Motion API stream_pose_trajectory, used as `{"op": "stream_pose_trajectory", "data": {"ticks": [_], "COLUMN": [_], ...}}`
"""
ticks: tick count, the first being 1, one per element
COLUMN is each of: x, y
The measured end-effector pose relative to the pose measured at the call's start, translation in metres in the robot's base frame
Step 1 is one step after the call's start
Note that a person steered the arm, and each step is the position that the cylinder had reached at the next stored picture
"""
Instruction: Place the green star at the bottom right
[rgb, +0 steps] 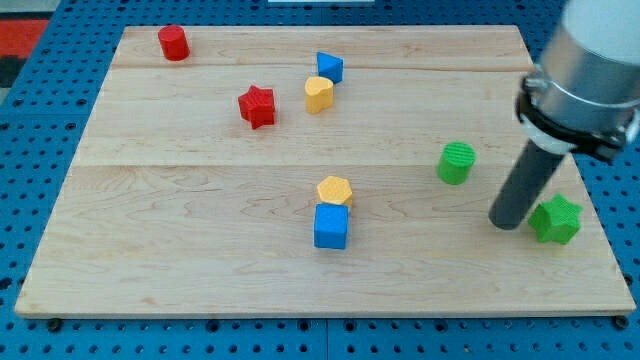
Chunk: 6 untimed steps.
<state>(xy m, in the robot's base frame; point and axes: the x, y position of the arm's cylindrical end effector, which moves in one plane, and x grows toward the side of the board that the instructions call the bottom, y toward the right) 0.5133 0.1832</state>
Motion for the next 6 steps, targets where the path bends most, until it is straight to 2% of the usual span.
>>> {"op": "stream_pose_trajectory", "data": {"ticks": [1,2,3,4,5,6], "x": [-0.026,-0.026,-0.004,0.030,0.032,0.032], "y": [0.023,0.061,0.069,0.053,0.046,0.093]}}
